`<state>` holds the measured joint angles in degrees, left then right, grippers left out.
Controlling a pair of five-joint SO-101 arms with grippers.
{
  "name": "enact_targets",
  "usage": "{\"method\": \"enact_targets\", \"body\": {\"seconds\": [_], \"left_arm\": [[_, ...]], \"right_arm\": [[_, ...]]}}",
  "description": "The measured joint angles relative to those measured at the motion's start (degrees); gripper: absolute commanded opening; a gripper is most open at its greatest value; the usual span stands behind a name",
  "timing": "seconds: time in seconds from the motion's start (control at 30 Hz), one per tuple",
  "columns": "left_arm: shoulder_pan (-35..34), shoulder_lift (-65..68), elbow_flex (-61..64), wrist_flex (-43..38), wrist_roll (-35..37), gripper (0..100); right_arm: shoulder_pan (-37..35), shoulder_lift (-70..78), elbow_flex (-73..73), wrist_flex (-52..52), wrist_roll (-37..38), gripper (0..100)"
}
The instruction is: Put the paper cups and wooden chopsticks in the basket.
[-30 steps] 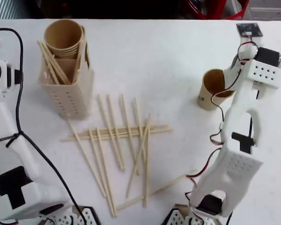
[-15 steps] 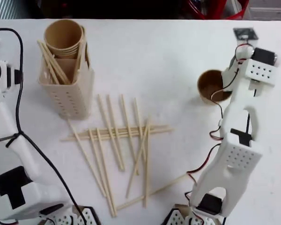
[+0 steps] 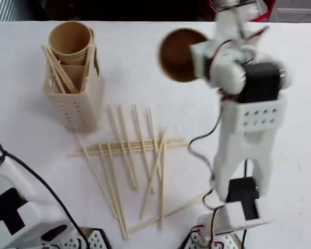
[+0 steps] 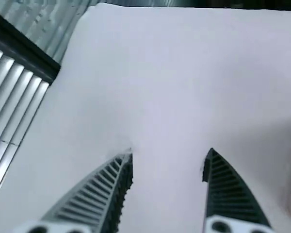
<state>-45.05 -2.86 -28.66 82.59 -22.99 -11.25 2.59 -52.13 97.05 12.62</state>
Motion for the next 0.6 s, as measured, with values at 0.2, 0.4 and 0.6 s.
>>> {"method": "enact_targets", "body": {"seconds": [0.2,0.4,0.6], "left_arm": [[-5.7,0.0,-0.1,-3.6,0.0,24],[-7.1,0.0,4.0,-9.7,0.0,24],[-7.5,0.0,10.0,-14.9,0.0,24]], "right_arm": [[-16.2,-0.4,-0.1,-16.3,-0.2,1.9],[-21.4,7.9,-0.1,-27.3,-0.2,1.9],[-24.1,15.9,0.0,-34.8,-0.2,1.9]]}}
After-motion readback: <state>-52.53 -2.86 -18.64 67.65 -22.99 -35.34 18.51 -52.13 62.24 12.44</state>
